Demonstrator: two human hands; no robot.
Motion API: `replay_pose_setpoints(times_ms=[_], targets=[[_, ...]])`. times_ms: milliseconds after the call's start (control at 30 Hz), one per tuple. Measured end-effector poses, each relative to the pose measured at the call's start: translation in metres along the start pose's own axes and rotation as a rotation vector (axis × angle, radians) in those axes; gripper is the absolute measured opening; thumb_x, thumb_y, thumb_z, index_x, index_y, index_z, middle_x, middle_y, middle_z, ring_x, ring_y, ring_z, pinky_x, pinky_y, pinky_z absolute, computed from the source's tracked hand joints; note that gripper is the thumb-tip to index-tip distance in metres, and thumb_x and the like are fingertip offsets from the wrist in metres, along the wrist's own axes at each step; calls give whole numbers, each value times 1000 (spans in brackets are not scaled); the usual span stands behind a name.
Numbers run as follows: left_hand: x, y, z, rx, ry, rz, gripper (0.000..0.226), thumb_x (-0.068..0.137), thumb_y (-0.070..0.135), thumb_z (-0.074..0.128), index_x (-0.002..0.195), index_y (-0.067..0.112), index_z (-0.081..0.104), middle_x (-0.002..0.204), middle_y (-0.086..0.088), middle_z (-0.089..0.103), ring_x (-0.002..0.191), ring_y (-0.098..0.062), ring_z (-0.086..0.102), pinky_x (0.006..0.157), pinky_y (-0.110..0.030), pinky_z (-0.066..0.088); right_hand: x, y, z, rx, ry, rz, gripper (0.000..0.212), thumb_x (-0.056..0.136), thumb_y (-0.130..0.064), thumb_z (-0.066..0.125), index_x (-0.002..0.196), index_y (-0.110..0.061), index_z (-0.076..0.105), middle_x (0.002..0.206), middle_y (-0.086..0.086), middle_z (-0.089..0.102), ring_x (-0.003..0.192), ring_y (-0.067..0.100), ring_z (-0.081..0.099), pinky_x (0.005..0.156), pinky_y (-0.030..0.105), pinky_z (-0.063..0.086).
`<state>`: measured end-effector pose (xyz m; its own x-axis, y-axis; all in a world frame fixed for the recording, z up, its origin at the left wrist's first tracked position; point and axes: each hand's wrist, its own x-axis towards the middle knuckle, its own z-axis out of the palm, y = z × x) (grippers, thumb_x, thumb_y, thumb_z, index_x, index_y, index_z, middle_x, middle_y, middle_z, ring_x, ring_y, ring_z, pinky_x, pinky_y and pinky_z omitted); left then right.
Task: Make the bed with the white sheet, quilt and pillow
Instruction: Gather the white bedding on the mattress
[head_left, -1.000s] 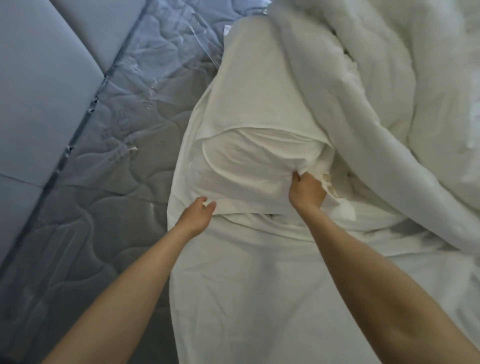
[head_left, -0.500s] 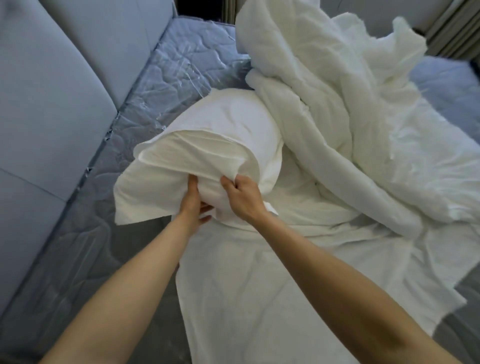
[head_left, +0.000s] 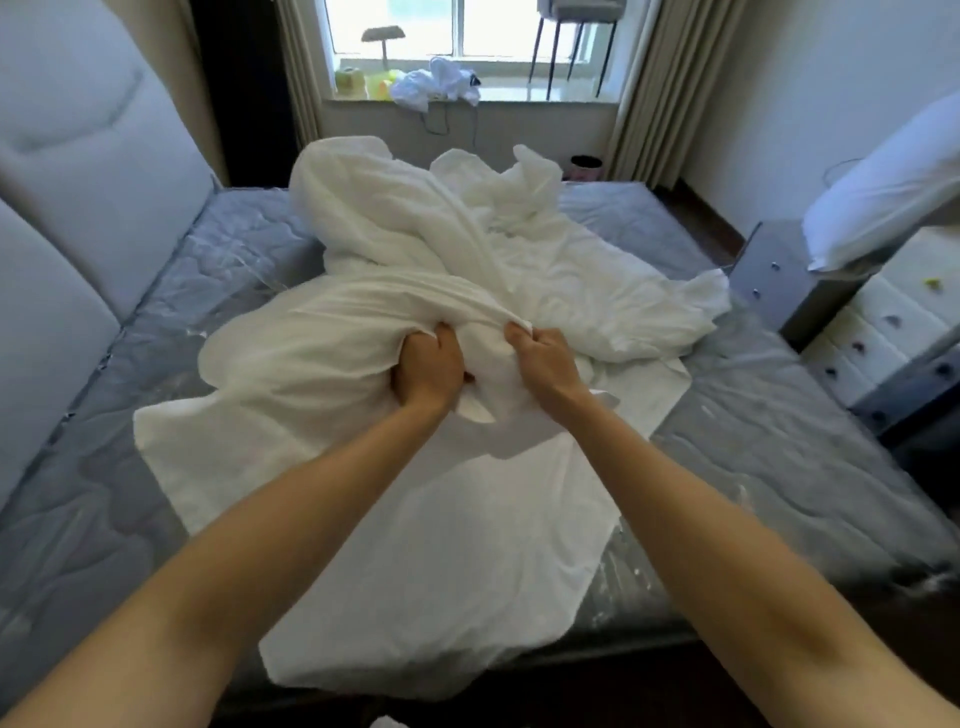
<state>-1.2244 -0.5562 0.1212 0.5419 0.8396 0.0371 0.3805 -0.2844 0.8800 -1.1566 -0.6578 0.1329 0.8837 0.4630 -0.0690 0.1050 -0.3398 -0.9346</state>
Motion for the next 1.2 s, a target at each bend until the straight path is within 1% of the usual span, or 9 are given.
replay_pose_setpoints(times_ms=[133,300,433,600,733,833,967,1067,1200], targets=[[-90,78,66,16,-89,141,42,100,22,40,100,-11,65,108,-27,66,105,-35,60,83,-31,39,-33,18,-120,-43,143,-17,32,98,-26,48,73,-9,59,80,7,58,80,19,53,69,26,35],[-127,144,139,58,-144,311,46,96,28,41,84,-9,67,93,-25,69,94,-34,63,82,-33,43,-45,39,-232,2,283,-27,37,99,-26,45,96,4,66,86,7,59,81,19,53,76,28,40],[-150,197,230,157,-270,551,52,94,32,38,81,-11,65,89,-27,67,89,-37,63,79,-36,45,-33,89,-331,-33,414,13,45,100,-26,44,57,-12,49,62,-1,48,59,13,44,62,26,30],[-186,279,376,296,-276,747,47,98,30,39,96,-9,64,103,-26,63,96,-37,60,78,-38,44,-11,140,-474,-54,499,157,51,100,-26,43,51,-12,40,55,1,41,52,12,36,54,33,26],[-216,377,494,209,-425,794,52,90,39,36,81,-4,64,87,-20,67,83,-37,61,71,-36,48,2,167,-610,74,495,194,39,95,-41,47,98,-6,64,96,2,59,86,17,55,86,33,44],[-231,438,566,114,-509,726,60,77,43,29,74,-5,65,80,-20,69,80,-37,62,76,-39,51,-12,190,-696,102,305,115,63,96,-33,52,149,-17,22,137,-6,36,124,11,38,107,29,34],[-273,476,678,95,-596,738,46,92,27,46,61,-6,55,73,-26,59,81,-36,62,73,-39,45,-4,266,-769,106,318,194,119,77,-26,79,149,-28,-16,150,-11,18,138,10,25,107,26,27],[-316,501,766,85,-658,791,46,90,25,49,48,10,41,62,-17,55,71,-33,59,66,-35,42,26,321,-833,181,391,237,131,50,-47,91,151,-29,9,150,-7,33,137,13,35,111,35,35],[-356,557,860,7,-686,695,39,87,28,49,53,10,46,60,-8,54,65,-24,56,63,-32,41,50,363,-941,176,432,299,80,66,-39,83,135,-24,45,123,-1,60,114,21,58,97,40,50]])
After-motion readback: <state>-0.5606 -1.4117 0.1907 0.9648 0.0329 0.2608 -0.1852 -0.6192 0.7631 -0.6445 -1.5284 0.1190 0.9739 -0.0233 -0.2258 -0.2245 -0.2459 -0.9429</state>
